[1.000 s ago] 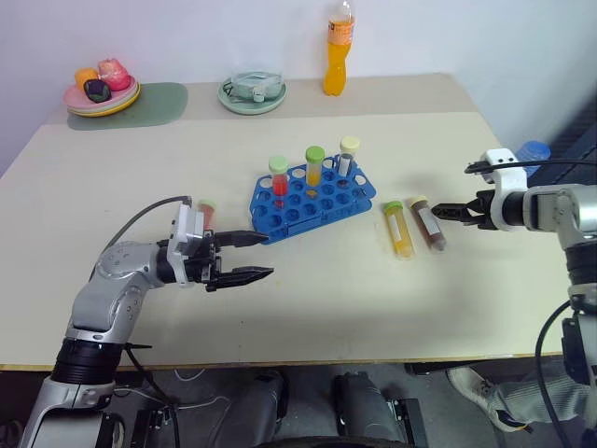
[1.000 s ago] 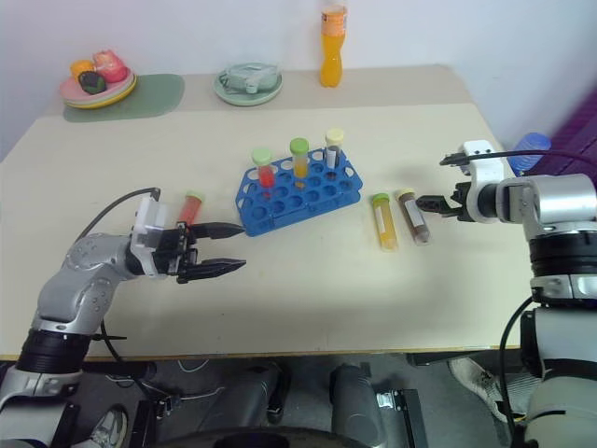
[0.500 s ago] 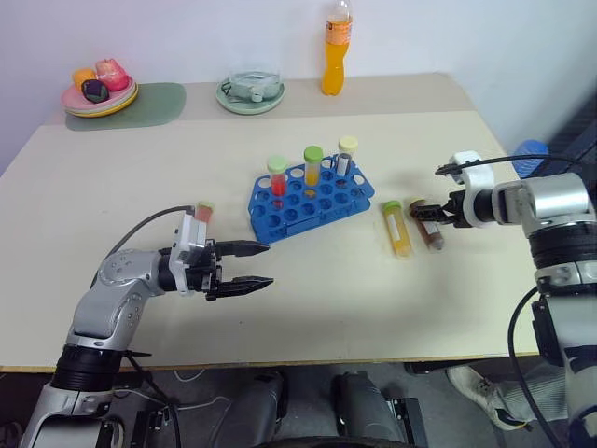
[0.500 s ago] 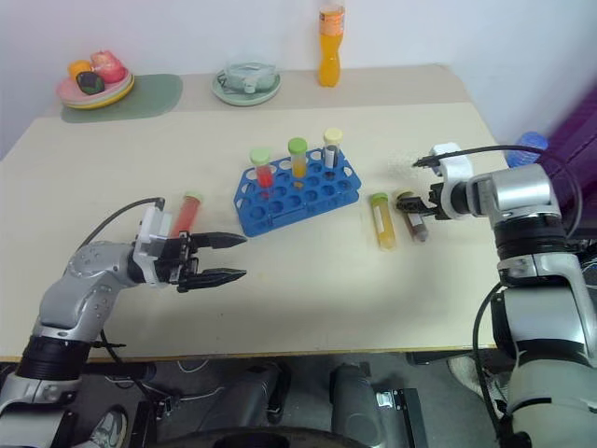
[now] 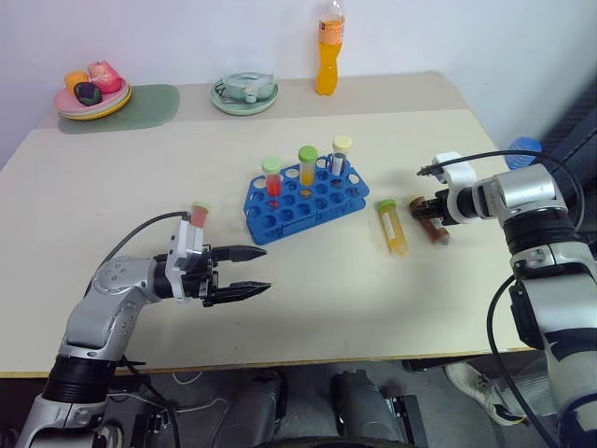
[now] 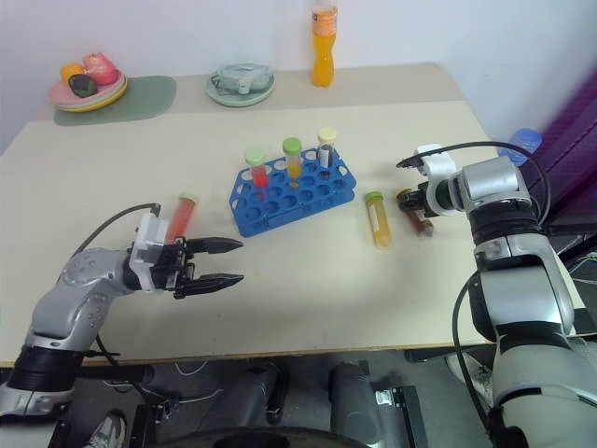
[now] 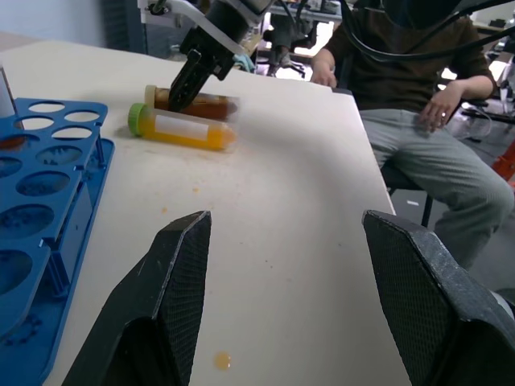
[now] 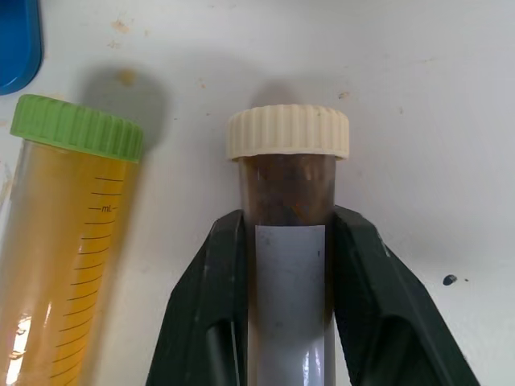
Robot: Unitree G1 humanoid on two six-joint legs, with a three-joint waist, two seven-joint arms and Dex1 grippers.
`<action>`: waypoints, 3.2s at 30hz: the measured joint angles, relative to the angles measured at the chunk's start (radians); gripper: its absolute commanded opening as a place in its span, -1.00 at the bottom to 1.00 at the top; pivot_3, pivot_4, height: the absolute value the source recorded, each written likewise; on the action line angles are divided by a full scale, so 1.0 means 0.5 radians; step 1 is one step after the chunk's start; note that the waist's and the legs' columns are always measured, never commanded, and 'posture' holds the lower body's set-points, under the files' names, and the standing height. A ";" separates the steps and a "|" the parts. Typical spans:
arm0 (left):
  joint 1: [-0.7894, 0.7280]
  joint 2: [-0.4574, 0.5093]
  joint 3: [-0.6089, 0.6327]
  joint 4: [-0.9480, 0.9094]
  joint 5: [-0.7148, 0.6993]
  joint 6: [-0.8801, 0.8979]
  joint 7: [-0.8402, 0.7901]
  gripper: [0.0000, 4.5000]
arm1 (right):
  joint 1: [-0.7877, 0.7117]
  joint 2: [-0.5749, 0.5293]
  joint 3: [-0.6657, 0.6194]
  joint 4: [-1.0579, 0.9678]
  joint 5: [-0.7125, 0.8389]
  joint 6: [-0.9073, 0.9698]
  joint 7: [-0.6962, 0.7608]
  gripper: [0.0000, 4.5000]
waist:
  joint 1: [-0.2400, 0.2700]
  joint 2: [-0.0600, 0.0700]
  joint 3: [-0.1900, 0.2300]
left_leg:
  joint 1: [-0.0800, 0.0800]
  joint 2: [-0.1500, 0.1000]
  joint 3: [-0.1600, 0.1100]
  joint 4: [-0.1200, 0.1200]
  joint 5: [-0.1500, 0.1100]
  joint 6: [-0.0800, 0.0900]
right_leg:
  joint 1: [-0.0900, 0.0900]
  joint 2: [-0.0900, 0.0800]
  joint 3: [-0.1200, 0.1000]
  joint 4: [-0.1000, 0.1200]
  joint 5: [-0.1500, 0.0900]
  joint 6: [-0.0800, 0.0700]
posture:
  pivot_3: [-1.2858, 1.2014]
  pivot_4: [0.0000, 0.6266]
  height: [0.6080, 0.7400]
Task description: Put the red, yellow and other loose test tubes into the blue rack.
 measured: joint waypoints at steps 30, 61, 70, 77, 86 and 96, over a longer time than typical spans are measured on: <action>-0.018 -0.049 0.055 0.043 0.027 -0.076 0.170 0.36 | 0.909 1.102 -0.643 -1.135 0.020 -2.109 -0.788 -0.64 | -0.003 0.003 0.001 | -0.001 0.000 0.003 0.000 0.011 -0.018 | -0.018 0.002 0.000 0.011 0.002 -0.001 | 0.03 -0.52 1.00; 0.117 -0.040 0.114 0.006 0.113 -0.105 0.397 0.36 | 0.671 1.316 -0.654 -0.022 0.125 -3.094 -0.818 -0.64 | -0.019 0.003 0.002 | 0.001 0.001 0.003 -0.003 0.015 -0.023 | -0.021 0.004 0.001 0.027 0.001 -0.003 | 0.03 -0.52 1.00; 0.116 -0.041 0.128 -0.036 0.113 -0.058 0.435 0.36 | 0.595 1.278 -0.681 0.163 0.137 -3.199 -0.783 -0.64 | -0.022 0.003 0.001 | 0.002 0.001 0.003 -0.002 0.015 -0.023 | -0.020 0.004 0.001 0.028 0.001 -0.003 | 0.03 -0.52 1.00; 0.118 -0.040 0.133 -0.142 0.104 0.019 0.473 0.36 | 0.531 1.277 -0.687 0.292 0.135 -3.232 -0.783 -0.64 | -0.022 0.003 0.001 | 0.002 0.001 0.003 -0.002 0.015 -0.023 | -0.020 0.004 0.001 0.028 0.001 -0.003 | 0.03 -0.52 1.00; 0.112 -0.043 0.144 -0.217 0.047 0.128 0.553 0.36 | 0.509 1.280 -0.686 0.409 0.129 -3.335 -0.720 0.43 | -0.055 0.003 0.001 | 0.003 0.002 0.003 -0.002 0.015 -0.023 | -0.018 0.004 0.001 0.029 0.001 -0.003 | 0.03 -0.52 1.00; 0.039 -0.095 0.148 -0.217 0.014 0.185 0.621 0.36 | 0.609 1.226 -0.647 0.367 0.019 -3.452 -0.789 0.99 | -0.061 0.003 0.001 | 0.003 0.002 0.003 -0.003 0.015 -0.024 | -0.019 0.005 0.001 0.030 0.000 -0.005 | 0.03 -0.52 1.00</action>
